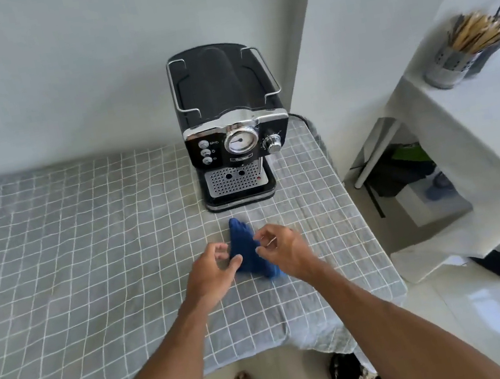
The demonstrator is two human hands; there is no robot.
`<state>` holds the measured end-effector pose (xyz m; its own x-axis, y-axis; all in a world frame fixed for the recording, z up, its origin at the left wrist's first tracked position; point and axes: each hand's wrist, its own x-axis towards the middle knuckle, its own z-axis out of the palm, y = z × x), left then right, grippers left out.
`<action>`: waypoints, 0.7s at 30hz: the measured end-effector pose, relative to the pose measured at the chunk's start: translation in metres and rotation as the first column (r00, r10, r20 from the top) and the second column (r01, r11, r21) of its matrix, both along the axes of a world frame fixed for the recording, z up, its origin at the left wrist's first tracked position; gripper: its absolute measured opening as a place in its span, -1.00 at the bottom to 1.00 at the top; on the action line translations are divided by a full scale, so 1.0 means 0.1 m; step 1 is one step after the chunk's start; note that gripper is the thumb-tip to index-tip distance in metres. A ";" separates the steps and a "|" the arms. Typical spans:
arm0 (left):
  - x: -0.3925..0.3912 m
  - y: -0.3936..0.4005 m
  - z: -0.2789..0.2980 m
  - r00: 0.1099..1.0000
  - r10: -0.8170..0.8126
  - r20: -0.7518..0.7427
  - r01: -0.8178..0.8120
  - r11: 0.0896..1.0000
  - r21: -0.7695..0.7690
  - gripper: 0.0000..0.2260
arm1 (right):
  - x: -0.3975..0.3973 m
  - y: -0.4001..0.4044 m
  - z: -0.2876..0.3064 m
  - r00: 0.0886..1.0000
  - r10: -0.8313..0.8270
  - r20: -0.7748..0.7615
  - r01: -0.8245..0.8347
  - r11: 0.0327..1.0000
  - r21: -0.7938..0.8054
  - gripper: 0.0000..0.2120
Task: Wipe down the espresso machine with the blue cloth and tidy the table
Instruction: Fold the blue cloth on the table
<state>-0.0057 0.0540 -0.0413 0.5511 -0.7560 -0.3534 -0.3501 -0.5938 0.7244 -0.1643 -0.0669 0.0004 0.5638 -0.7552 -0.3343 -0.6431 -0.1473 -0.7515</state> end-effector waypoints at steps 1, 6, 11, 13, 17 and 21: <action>0.02 0.02 -0.06 0.999 -0.035 0.014 0.034 0.999 0.039 -0.62 | 0.03 0.02 -0.06 1.000 0.018 -0.020 -0.018 1.000 0.004 -0.81; 0.02 -0.02 -0.24 0.993 -0.015 -0.119 0.028 0.994 0.105 -0.53 | 0.08 0.06 -0.30 0.986 0.123 -0.114 -0.133 0.988 -0.081 -0.72; 0.02 -0.20 -0.24 0.968 0.057 -0.245 -0.015 0.985 0.172 -0.75 | 0.10 0.04 -0.41 0.980 0.163 -0.114 -0.177 0.977 -0.120 -0.68; 0.04 -0.24 -0.22 0.965 0.074 -0.253 -0.026 0.982 0.189 -0.82 | 0.07 0.02 -0.44 0.984 0.153 -0.090 -0.164 0.978 -0.129 -0.66; 0.06 -0.27 -0.19 0.968 0.102 -0.231 -0.061 0.982 0.179 -0.87 | 0.00 0.00 -0.48 0.967 0.227 -0.115 -0.240 0.964 -0.117 -0.45; 0.08 -0.29 -0.06 0.967 0.113 -0.228 -0.080 0.986 0.148 -0.85 | -0.06 -0.04 -0.47 0.924 0.319 -0.208 -0.362 0.907 -0.216 -0.44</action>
